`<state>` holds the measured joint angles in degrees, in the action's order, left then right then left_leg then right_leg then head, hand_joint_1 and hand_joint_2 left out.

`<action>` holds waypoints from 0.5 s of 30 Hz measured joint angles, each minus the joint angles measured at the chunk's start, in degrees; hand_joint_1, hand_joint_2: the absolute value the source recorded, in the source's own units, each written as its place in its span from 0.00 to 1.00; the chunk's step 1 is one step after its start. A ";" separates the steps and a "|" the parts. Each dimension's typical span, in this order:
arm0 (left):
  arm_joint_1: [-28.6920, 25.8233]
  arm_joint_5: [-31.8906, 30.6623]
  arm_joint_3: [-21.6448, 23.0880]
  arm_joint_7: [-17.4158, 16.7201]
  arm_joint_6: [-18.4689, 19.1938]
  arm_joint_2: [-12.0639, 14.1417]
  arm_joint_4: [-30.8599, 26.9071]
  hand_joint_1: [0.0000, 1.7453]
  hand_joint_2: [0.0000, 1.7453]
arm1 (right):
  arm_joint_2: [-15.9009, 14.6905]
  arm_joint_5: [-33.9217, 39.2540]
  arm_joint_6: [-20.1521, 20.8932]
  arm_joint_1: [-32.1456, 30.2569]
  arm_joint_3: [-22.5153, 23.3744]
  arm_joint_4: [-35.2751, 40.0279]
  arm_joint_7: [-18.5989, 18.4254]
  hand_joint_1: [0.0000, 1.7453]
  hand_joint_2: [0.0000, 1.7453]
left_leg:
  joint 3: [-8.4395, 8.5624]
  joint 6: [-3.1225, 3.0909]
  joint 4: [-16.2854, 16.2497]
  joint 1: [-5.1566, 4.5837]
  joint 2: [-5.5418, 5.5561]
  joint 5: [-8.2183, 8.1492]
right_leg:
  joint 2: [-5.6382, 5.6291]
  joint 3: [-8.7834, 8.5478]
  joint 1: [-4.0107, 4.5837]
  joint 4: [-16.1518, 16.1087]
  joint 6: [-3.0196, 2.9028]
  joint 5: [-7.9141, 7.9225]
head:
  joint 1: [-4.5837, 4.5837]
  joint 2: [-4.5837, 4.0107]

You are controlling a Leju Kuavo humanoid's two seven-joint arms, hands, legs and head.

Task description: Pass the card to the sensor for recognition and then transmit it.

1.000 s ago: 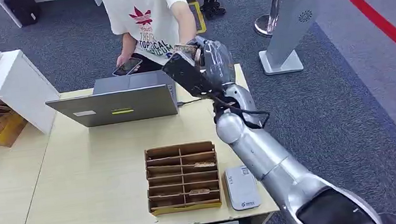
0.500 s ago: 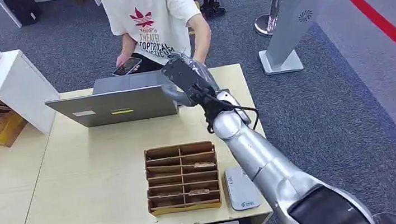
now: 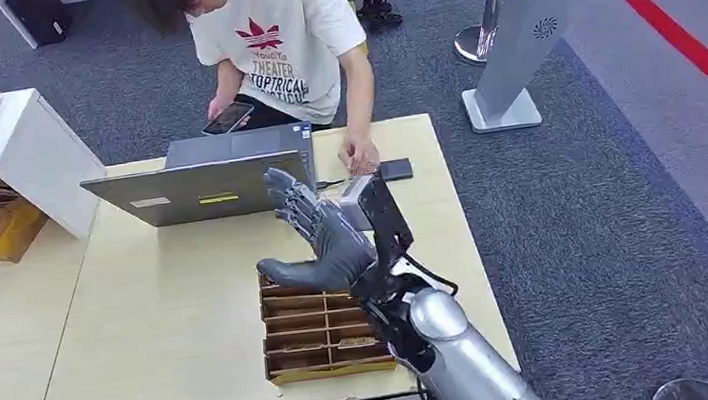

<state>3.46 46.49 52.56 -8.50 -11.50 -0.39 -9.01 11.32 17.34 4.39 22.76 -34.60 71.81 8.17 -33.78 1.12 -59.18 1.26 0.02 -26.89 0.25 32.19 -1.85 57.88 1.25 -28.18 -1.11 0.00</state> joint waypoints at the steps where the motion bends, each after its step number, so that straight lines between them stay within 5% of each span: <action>1: -0.10 0.32 -0.28 0.09 -0.20 0.00 0.00 0.00 0.00 | -1.08 0.30 -0.39 -1.27 -0.65 1.49 0.07 0.00 1.00 | 0.00 0.00 0.00 0.00 0.01 0.00 | 0.02 -0.01 0.00 0.00 0.00 0.00 | 0.02 0.00; 7: -0.72 1.60 -1.77 0.09 -0.63 -0.02 0.00 0.00 0.00 | -6.44 -1.17 -2.99 -7.27 -2.40 6.33 0.39 0.00 1.00 | 0.00 0.00 0.00 0.00 0.03 0.00 | 0.03 -0.02 0.00 0.00 -0.01 0.02 | 0.02 0.00; 8: -0.82 1.88 -2.14 0.09 -0.70 -0.02 0.00 0.00 0.00 | -7.29 -2.63 -4.05 -8.11 -2.49 7.00 0.72 0.13 1.00 | -0.01 0.00 0.00 0.00 0.04 0.00 | 0.03 -0.02 0.00 0.00 -0.01 0.01 | 0.00 0.00; 9: -0.96 1.99 -2.38 0.09 -0.72 -0.04 0.00 0.00 0.00 | -8.02 -4.32 -5.11 -8.83 -2.55 7.62 1.03 0.13 1.00 | -0.01 0.00 0.00 0.00 0.03 0.00 | 0.02 -0.02 0.00 0.00 -0.01 0.02 | 0.02 0.00; 10: -1.11 2.12 -2.51 0.09 -0.74 -0.04 0.00 0.00 0.00 | -8.70 -6.35 -6.36 -9.51 -2.62 8.28 1.25 0.89 1.00 | 0.00 0.00 0.00 0.00 0.01 0.00 | 0.01 -0.01 0.00 0.00 -0.01 0.02 | 0.02 0.00; 11: -1.20 2.29 -2.67 0.13 -0.76 -0.07 0.00 0.00 0.00 | -9.35 -8.53 -7.28 -10.11 -2.66 8.96 1.36 0.99 1.00 | 0.00 0.00 0.00 0.00 0.01 0.00 | 0.00 -0.01 0.00 0.00 -0.01 0.02 | 0.00 0.00; 15: -1.33 2.56 -3.12 0.24 -0.81 -0.09 0.00 0.00 0.00 | -11.10 -12.90 -9.03 -11.53 -2.95 11.01 1.53 1.00 1.00 | 0.00 0.00 0.00 0.00 0.01 0.00 | 0.00 0.00 0.00 0.00 -0.01 0.02 | 0.00 0.00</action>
<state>2.13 49.05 49.44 -8.26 -12.31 -0.48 -9.01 0.22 4.43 -4.64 11.23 -37.55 82.82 9.70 -33.78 1.12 -59.18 1.26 0.03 -26.88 0.25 32.19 -1.85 57.88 1.24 -28.17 -1.11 0.00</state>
